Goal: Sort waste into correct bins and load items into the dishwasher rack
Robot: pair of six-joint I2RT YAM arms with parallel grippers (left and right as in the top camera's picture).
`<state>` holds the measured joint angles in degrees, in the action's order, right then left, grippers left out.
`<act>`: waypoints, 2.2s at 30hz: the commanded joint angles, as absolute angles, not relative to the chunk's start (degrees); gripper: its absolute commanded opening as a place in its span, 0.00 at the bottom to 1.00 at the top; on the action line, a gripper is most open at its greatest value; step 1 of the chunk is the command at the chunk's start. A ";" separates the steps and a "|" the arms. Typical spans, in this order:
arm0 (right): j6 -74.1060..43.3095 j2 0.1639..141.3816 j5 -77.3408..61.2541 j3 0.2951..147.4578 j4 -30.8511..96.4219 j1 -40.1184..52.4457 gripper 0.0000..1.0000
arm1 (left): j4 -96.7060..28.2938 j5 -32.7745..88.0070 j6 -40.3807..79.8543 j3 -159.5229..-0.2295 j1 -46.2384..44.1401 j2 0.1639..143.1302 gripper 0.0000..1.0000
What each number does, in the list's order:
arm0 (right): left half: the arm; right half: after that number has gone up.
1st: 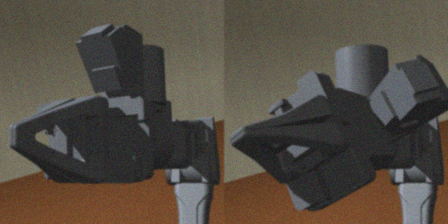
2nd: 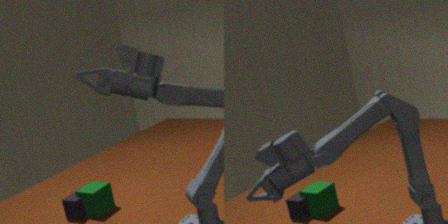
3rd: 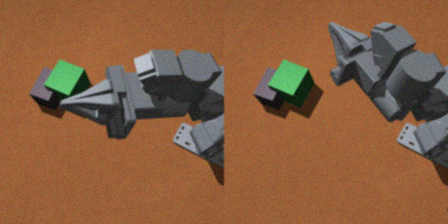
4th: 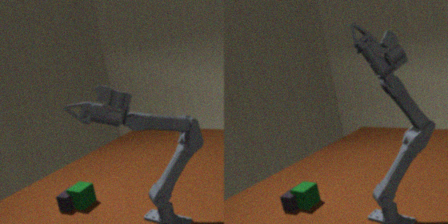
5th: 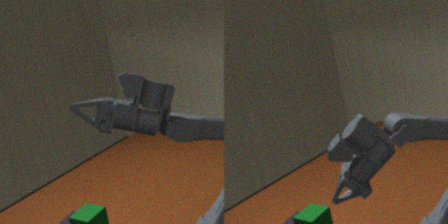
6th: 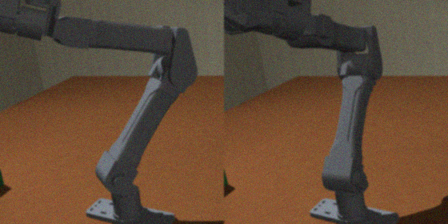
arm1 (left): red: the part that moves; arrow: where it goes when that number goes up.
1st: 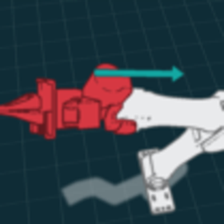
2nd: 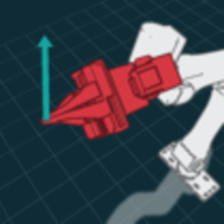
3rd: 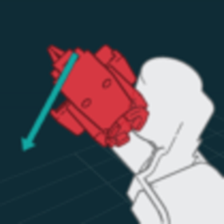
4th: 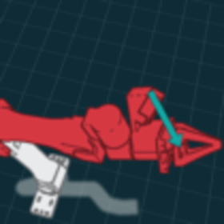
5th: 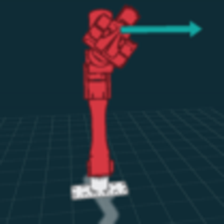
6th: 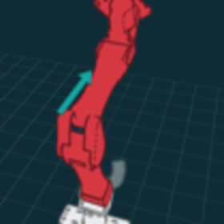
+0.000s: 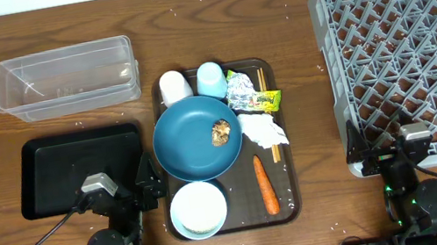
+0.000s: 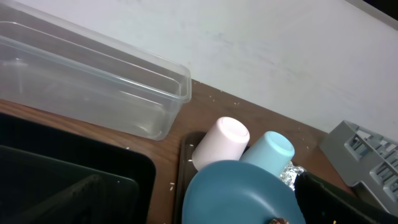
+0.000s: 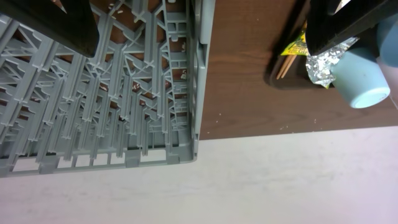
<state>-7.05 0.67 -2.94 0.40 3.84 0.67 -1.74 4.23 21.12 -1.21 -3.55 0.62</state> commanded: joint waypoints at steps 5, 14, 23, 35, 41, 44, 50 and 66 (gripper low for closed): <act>-6.76 0.38 -3.01 0.32 4.05 1.04 0.99 | -3.62 4.45 20.58 -0.23 -3.57 0.23 0.98; -6.76 0.38 -3.01 0.32 4.05 1.04 0.99 | -3.62 4.45 20.58 -0.23 -3.57 0.23 0.98; -6.76 0.38 -3.01 0.32 4.05 1.04 0.99 | -3.62 4.45 20.58 -0.23 -3.57 0.23 0.98; -6.76 0.38 -3.01 0.32 4.05 1.04 0.99 | -3.62 4.45 20.58 -0.23 -3.57 0.23 0.98; -6.76 0.38 -3.01 0.32 4.05 1.04 0.99 | -3.57 3.51 20.56 -0.23 -3.57 0.23 0.98; -6.76 0.38 -2.98 0.32 4.05 1.04 0.99 | -3.55 8.71 25.82 -0.30 -3.57 0.23 0.98; -6.76 0.38 -3.01 0.32 4.05 1.04 0.99 | -2.52 39.97 44.25 -0.32 -3.62 0.34 0.98; -6.76 0.38 -3.01 0.32 4.05 1.04 0.99 | -10.35 47.64 41.52 -12.99 -3.62 3.18 0.98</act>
<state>-7.05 0.67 -2.96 0.40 3.81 0.67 -7.01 48.05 44.27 -6.44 -3.55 1.43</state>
